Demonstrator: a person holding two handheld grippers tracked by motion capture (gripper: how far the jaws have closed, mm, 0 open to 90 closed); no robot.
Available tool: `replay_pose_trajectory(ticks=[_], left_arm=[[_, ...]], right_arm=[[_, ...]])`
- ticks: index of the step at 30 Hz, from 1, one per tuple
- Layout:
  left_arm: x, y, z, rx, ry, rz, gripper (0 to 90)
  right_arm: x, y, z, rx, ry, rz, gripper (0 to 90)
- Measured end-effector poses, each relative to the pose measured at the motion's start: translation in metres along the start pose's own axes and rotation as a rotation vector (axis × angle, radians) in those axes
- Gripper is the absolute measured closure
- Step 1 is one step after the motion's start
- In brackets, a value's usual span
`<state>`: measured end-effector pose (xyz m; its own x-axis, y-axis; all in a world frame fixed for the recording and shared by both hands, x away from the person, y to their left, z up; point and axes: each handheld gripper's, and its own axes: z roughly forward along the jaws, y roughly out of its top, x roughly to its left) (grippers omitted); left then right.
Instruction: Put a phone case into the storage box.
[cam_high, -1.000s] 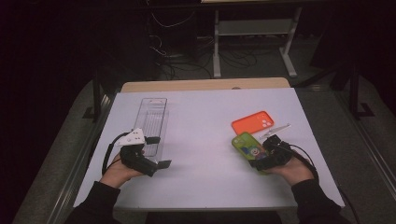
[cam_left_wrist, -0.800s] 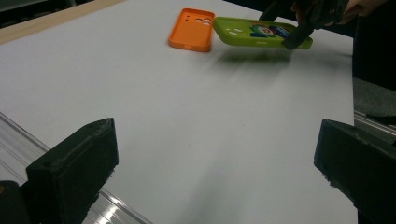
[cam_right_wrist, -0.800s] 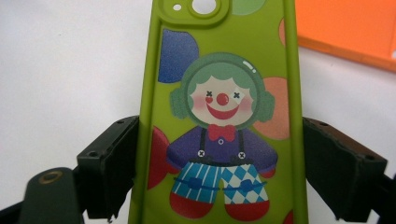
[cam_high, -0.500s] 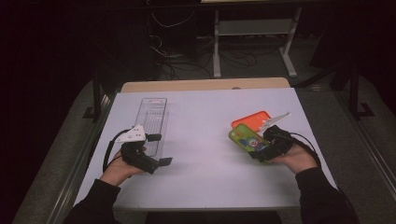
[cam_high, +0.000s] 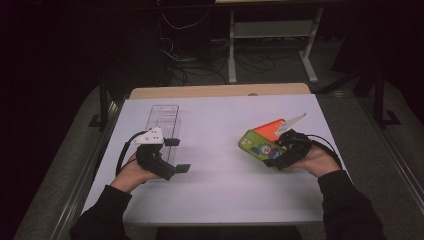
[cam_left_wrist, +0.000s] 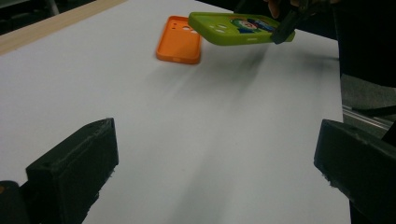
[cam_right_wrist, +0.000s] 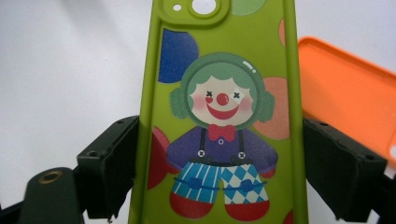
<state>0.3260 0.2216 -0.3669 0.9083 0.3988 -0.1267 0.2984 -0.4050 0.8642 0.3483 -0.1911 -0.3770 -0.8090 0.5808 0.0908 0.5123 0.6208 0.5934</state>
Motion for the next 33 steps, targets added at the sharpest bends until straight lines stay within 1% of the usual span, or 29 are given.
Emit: replay_pose_trajectory(ticks=[3,4,5,6,7,8,9,11,12,14,15,16,17,18,19,20,21,24,26,28,29,31,32,33], left_arm=[[0.000,0.003,0.002,0.004,-0.006,0.008,0.0],[0.000,0.005,0.004,0.008,-0.010,0.007,0.0],[0.000,0.006,0.005,0.012,-0.013,0.014,0.0],[0.000,0.007,0.006,0.014,-0.016,0.014,0.0],[0.000,0.008,0.007,0.013,-0.019,0.012,0.0],[0.001,0.011,0.009,0.020,-0.023,0.022,0.0],[0.001,0.011,0.009,0.020,-0.023,0.022,0.0],[0.001,0.014,0.010,0.019,-0.024,0.028,0.0],[0.002,0.015,0.011,0.018,-0.027,0.036,0.0],[0.002,0.018,0.013,0.019,-0.034,0.037,0.0],[0.003,0.020,0.014,0.024,-0.037,0.048,0.0],[0.002,0.023,0.017,0.022,-0.048,0.047,0.0],[0.002,0.023,0.017,0.022,-0.048,0.047,0.0],[0.003,0.025,0.018,0.026,-0.052,0.058,0.0],[0.004,0.028,0.022,0.031,-0.059,0.073,0.0],[0.004,0.028,0.022,0.031,-0.059,0.073,0.0],[0.004,0.029,0.024,0.033,-0.067,0.075,0.0],[0.006,0.034,0.030,0.038,-0.089,0.094,0.0],[0.005,0.038,0.033,0.041,-0.103,0.096,0.0],[0.005,0.043,0.037,0.045,-0.114,0.109,0.0],[0.005,0.047,0.042,0.053,-0.119,0.123,0.0],[0.005,0.049,0.043,0.061,-0.125,0.126,0.0],[0.005,0.051,0.046,0.063,-0.134,0.129,0.0],[0.004,0.053,0.048,0.066,-0.136,0.131,0.0]], right_arm=[[0.000,0.002,0.000,0.000,0.009,-0.009,15.3],[0.000,0.003,0.001,-0.002,0.012,-0.023,15.3],[-0.001,0.005,0.001,0.001,0.024,-0.028,15.3],[-0.001,0.005,0.001,0.001,0.024,-0.028,15.3],[-0.001,0.008,0.002,0.007,0.043,-0.043,15.2],[-0.002,0.009,0.003,0.011,0.044,-0.071,15.2],[-0.002,0.009,0.003,0.011,0.044,-0.071,15.2],[-0.001,0.011,0.004,0.017,0.055,-0.103,15.3],[-0.001,0.013,0.005,0.023,0.065,-0.132,15.3],[0.000,0.014,0.005,0.026,0.069,-0.137,15.3],[-0.001,0.015,0.006,0.026,0.071,-0.154,15.3],[-0.001,0.017,0.006,0.029,0.075,-0.176,15.3],[-0.001,0.017,0.006,0.029,0.075,-0.176,15.3],[-0.001,0.020,0.006,0.027,0.088,-0.193,15.3],[0.000,0.022,0.005,0.029,0.094,-0.196,15.2],[0.000,0.022,0.005,0.029,0.094,-0.196,15.2],[-0.001,0.025,0.006,0.023,0.097,-0.223,15.3],[0.000,0.028,0.006,0.029,0.107,-0.236,15.3],[0.001,0.031,0.007,0.035,0.113,-0.249,15.3],[0.002,0.033,0.007,0.042,0.123,-0.257,15.3],[0.003,0.035,0.008,0.047,0.127,-0.274,15.3],[0.003,0.036,0.008,0.052,0.132,-0.275,15.3],[0.003,0.038,0.008,0.054,0.130,-0.282,15.3],[0.003,0.039,0.008,0.057,0.135,-0.287,15.2]])
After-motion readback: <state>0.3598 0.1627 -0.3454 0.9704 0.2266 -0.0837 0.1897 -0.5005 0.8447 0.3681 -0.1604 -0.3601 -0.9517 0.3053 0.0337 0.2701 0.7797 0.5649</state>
